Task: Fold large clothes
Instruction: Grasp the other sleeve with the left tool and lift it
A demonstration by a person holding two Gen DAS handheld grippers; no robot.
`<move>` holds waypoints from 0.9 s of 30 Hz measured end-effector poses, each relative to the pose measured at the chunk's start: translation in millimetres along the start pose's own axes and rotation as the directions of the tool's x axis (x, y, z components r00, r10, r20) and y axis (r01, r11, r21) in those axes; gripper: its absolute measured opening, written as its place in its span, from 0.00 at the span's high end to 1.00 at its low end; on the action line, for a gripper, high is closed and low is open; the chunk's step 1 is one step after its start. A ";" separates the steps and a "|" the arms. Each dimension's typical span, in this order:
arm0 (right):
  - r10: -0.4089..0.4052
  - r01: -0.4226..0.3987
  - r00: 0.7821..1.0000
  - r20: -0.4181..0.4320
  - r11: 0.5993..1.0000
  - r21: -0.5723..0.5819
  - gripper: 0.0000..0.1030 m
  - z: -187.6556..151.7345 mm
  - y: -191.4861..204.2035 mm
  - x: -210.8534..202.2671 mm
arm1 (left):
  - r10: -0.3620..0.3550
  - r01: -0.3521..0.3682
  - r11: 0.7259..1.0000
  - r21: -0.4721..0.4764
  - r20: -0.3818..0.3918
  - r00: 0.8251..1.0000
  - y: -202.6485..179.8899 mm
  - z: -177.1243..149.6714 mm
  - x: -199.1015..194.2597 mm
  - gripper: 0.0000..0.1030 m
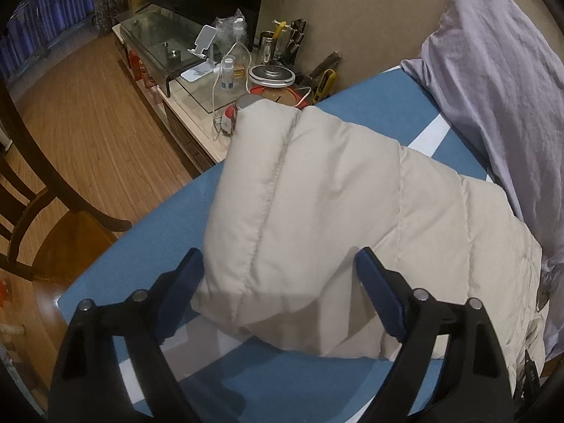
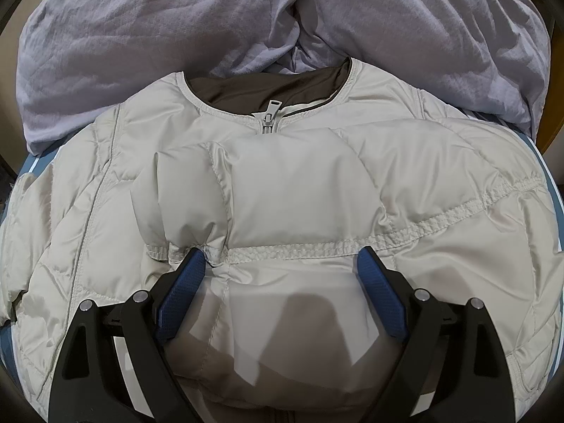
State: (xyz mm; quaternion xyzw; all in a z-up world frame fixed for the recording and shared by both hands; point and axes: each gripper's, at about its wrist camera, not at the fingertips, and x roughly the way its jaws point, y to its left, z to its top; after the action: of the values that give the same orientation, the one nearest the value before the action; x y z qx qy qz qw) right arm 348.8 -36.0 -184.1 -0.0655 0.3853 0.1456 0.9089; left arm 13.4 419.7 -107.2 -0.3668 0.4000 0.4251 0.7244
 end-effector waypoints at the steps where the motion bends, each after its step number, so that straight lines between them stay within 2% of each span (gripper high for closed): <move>1: -0.001 0.001 1.000 0.000 1.000 0.001 0.13 -0.1 0.0 -0.1 | -0.005 0.005 1.000 -0.012 0.003 1.000 2.1 0.1 -0.6 0.21; 7: 0.002 -0.002 1.000 -0.002 1.000 0.002 0.13 -0.2 0.0 -0.3 | -0.064 0.066 0.994 -0.085 0.021 0.998 17.0 5.4 -2.9 0.25; 12: 0.008 -0.008 1.000 -0.004 1.000 0.003 0.13 0.3 0.1 0.1 | -0.032 0.033 0.996 -0.077 0.019 0.999 14.0 8.9 -0.4 0.26; 14: 0.009 -0.009 1.000 -0.003 1.000 0.003 0.13 -0.5 0.4 -0.5 | -0.032 0.034 0.998 -0.062 0.019 0.999 9.5 8.9 -0.2 0.38; 16: 0.009 -0.009 1.000 -0.003 1.000 0.004 0.13 -0.5 0.4 -0.6 | -0.048 0.048 0.997 -0.058 0.015 0.999 6.3 8.8 0.0 0.55; 19: 0.010 -0.010 1.000 -0.004 1.000 0.004 0.13 -0.4 0.1 -0.8 | -0.061 0.062 0.996 -0.061 0.013 0.998 4.4 8.6 0.2 0.64; 21: 0.011 -0.011 1.000 -0.005 1.000 0.004 0.13 -0.3 -0.1 -0.9 | -0.061 0.062 0.997 -0.046 0.023 0.998 0.5 8.5 -2.6 0.75; 24: 0.011 -0.011 1.000 -0.007 1.000 0.008 0.13 -0.9 0.7 -1.8 | -0.048 0.048 0.999 -0.009 0.034 0.998 -7.5 8.6 -7.4 0.82; 27: 0.011 -0.011 1.000 -0.012 1.000 0.010 0.13 -1.6 2.4 -1.8 | -0.038 0.037 0.999 0.026 0.045 0.998 -15.5 9.6 -13.9 0.85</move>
State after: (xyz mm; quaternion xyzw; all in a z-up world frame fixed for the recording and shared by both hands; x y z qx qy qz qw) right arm 345.7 -34.5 -184.0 -0.0599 0.3920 0.1484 0.9060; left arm 25.7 417.8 -87.9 -0.3553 0.3819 0.4146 0.7457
